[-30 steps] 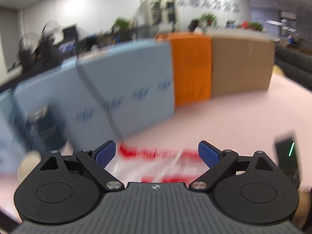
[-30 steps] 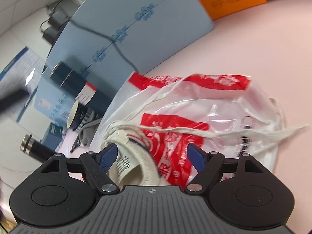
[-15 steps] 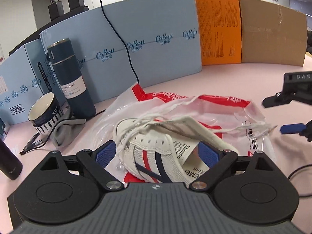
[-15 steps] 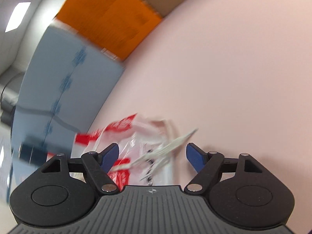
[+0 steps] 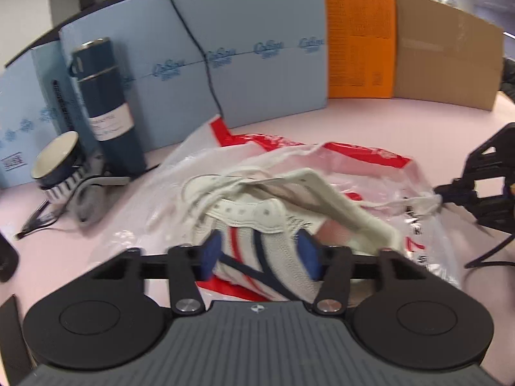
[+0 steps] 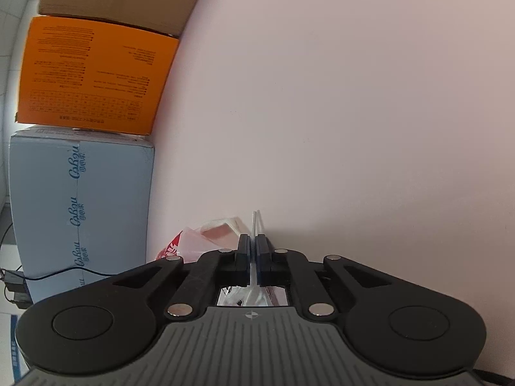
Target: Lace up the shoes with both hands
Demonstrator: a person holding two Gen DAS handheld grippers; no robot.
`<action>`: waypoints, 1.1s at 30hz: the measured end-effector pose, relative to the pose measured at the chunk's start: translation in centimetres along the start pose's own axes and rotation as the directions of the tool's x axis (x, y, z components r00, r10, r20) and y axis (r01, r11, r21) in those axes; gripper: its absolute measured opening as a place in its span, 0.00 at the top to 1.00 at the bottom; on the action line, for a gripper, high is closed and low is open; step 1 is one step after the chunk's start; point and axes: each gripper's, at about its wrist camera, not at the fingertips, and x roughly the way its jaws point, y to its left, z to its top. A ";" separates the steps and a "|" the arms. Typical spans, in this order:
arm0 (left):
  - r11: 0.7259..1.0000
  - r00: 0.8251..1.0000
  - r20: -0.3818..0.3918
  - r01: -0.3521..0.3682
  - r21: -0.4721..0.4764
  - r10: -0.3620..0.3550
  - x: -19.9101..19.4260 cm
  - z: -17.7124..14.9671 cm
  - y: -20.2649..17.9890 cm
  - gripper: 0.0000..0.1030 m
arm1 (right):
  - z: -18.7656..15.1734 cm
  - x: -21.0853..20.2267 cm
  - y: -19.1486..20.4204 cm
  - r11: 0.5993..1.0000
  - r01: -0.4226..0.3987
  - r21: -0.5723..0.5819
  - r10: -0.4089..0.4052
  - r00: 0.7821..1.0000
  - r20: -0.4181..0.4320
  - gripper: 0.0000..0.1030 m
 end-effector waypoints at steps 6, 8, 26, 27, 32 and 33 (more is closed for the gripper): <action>0.991 1.000 0.005 0.024 0.135 -0.025 -0.8 0.2 2.5 0.77 | 3.7 -4.0 2.8 0.985 -0.167 -0.041 0.171 0.968 0.181 0.96; 0.986 1.000 -0.005 0.014 0.165 -0.013 -0.8 0.0 4.0 0.76 | 5.3 -6.1 4.0 0.970 -0.235 -0.065 0.244 0.933 0.266 0.96; 0.940 0.992 0.021 0.109 0.323 -0.122 1.0 0.8 7.0 0.52 | 5.4 -13.9 16.8 0.682 -0.409 -0.606 0.600 0.787 0.144 0.96; 0.928 0.991 0.018 0.120 0.354 -0.136 1.3 0.9 6.8 0.50 | 4.2 -12.7 17.5 0.661 -0.395 -0.638 0.578 0.810 0.098 0.95; 0.861 0.982 0.001 0.163 0.482 -0.187 3.2 1.0 6.3 0.47 | -1.2 -7.3 19.5 0.584 -0.403 -0.705 0.481 0.871 -0.100 0.94; 0.848 0.981 -0.004 0.171 0.502 -0.196 3.5 1.0 6.3 0.47 | -2.1 -6.4 19.6 0.575 -0.410 -0.708 0.464 0.876 -0.131 0.94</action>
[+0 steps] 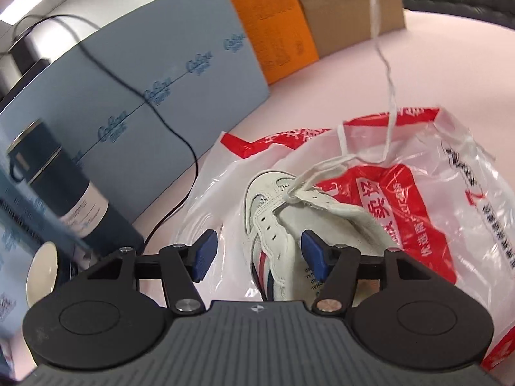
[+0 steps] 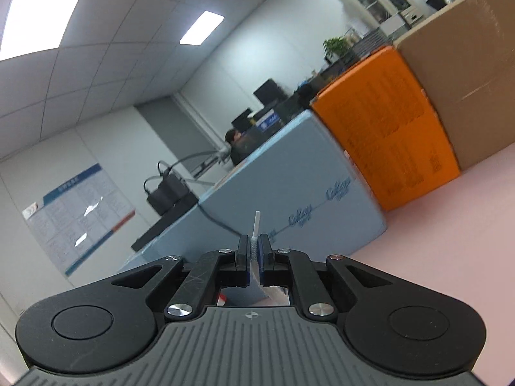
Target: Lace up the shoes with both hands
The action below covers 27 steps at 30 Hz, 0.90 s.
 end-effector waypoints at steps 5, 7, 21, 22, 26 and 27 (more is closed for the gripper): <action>0.994 0.994 -0.023 0.104 0.019 -0.103 1.2 0.2 1.1 0.78 | -4.4 3.1 2.5 0.994 -0.016 -0.107 -0.004 0.984 -0.180 0.94; 0.988 0.989 -0.019 0.149 -0.043 -0.150 1.1 0.1 1.8 0.83 | -6.4 3.4 3.4 0.989 -0.025 -0.144 -0.009 0.972 -0.234 0.94; 0.650 0.958 0.206 0.286 -0.704 -0.199 1.3 -5.2 6.0 0.85 | -15.5 9.8 7.2 0.913 -0.122 -0.389 -0.062 0.901 -0.430 0.94; 0.632 0.957 0.214 0.290 -0.719 -0.196 1.3 -5.4 6.0 0.85 | -16.0 10.3 7.1 0.911 -0.123 -0.394 -0.069 0.895 -0.441 0.94; 0.582 0.951 0.237 0.308 -0.752 -0.198 1.5 -5.9 6.4 0.84 | -17.7 11.4 6.9 0.894 -0.119 -0.433 -0.115 0.871 -0.477 0.94; 0.575 0.950 0.239 0.312 -0.756 -0.200 1.5 -6.0 6.4 0.83 | -18.1 11.6 6.8 0.889 -0.121 -0.442 -0.124 0.865 -0.487 0.94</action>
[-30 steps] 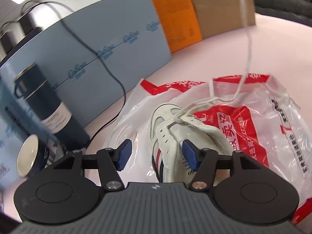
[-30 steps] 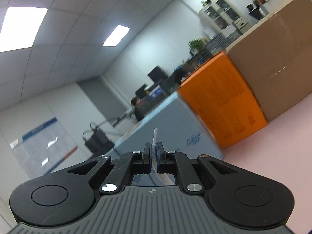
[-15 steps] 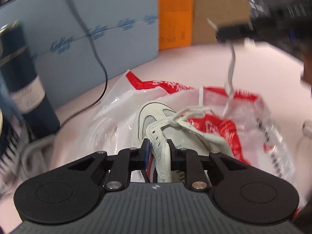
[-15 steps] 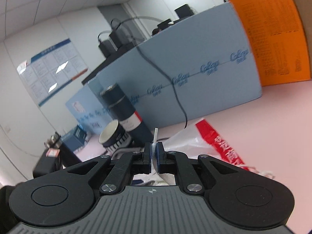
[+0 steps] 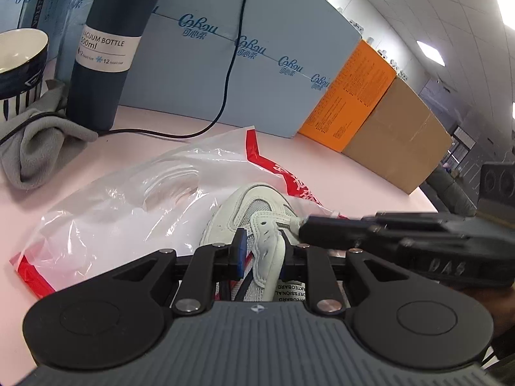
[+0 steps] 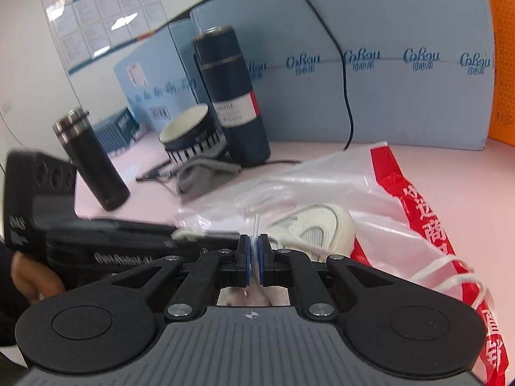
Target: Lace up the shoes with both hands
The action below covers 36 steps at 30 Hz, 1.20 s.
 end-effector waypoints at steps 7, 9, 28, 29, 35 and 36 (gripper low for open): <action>0.995 1.000 0.005 0.030 -0.099 -0.030 0.2 -0.4 1.2 0.82 | -0.7 0.6 -0.3 1.000 0.020 0.008 -0.020 0.999 -0.029 0.96; 0.992 0.999 0.006 0.036 -0.124 -0.035 0.3 -0.5 1.5 0.82 | -1.0 0.8 -0.5 1.000 0.025 0.018 -0.024 0.999 -0.036 0.96; 0.876 0.960 -0.045 -0.232 0.422 0.276 1.7 -0.5 -4.0 0.71 | -1.3 0.8 -1.8 0.993 0.005 0.120 -0.001 1.000 -0.027 0.97; 0.869 0.958 -0.046 -0.237 0.434 0.284 1.7 -0.5 -4.1 0.71 | -1.3 0.8 -1.9 0.992 0.003 0.124 0.000 1.000 -0.025 0.97; 0.854 0.952 -0.054 -0.245 0.459 0.301 1.9 -0.3 -4.5 0.73 | -1.0 0.1 -2.0 0.986 -0.022 0.165 0.021 1.000 0.005 0.96; 0.854 0.953 -0.057 -0.239 0.462 0.298 1.9 -0.3 -4.6 0.76 | -0.9 -0.2 -1.9 0.985 -0.027 0.170 0.025 1.000 0.016 0.96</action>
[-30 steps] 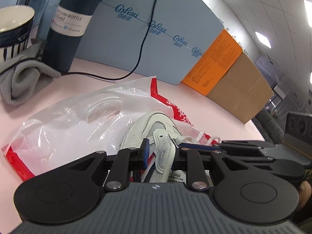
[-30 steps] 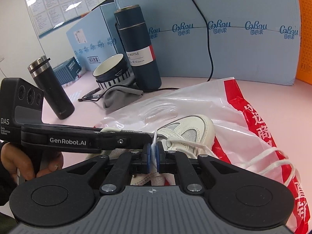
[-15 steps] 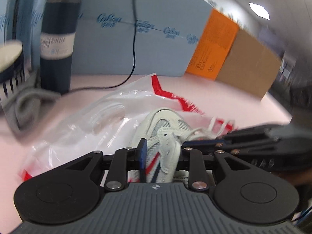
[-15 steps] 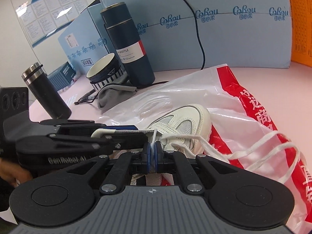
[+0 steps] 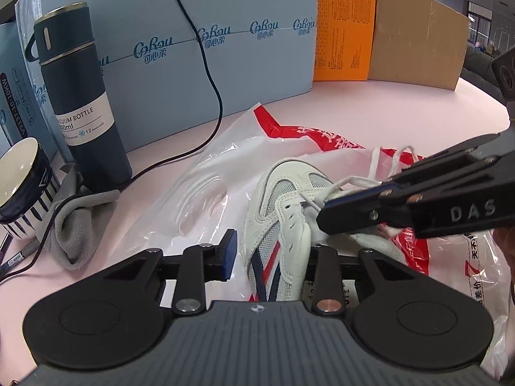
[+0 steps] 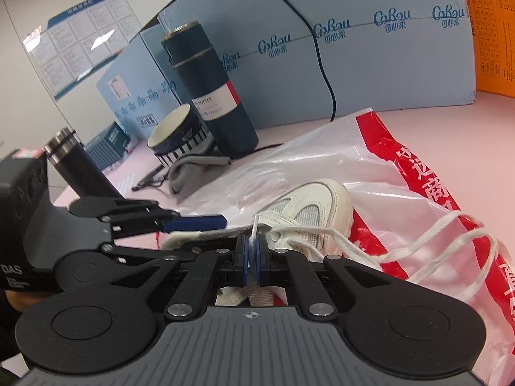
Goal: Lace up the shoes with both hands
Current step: 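Bring the lace tip to the eyelet beside the left tool with the right tool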
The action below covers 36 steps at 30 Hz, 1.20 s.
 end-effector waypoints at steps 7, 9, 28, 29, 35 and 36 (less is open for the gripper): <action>0.999 1.000 -0.009 0.024 0.030 -0.024 0.1 0.2 -0.4 0.85 | 0.5 -0.7 0.6 0.999 -0.001 -0.035 0.002 1.000 0.023 0.96; 0.999 1.000 -0.010 0.030 0.026 -0.030 0.1 0.2 -0.2 0.85 | 0.3 -0.5 0.4 1.000 0.003 -0.031 -0.002 1.000 0.015 0.96; 0.995 0.996 -0.028 0.089 -0.032 -0.090 0.5 0.3 1.0 0.86 | -0.3 -0.5 0.3 0.999 -0.006 -0.052 0.007 1.000 0.017 0.96; 0.995 0.995 -0.028 0.094 -0.036 -0.095 0.5 0.3 1.1 0.86 | -0.3 -0.5 0.4 0.998 -0.004 -0.055 0.005 1.000 0.016 0.96; 0.975 0.987 -0.013 0.156 -0.156 -0.160 0.8 -0.1 2.7 0.84 | -0.5 -0.5 0.3 0.999 -0.004 -0.045 0.005 1.000 0.019 0.96; 0.982 0.988 -0.013 0.148 -0.121 -0.151 0.7 -0.1 2.4 0.83 | -0.5 -0.5 0.3 0.999 -0.002 -0.046 0.003 1.000 0.017 0.96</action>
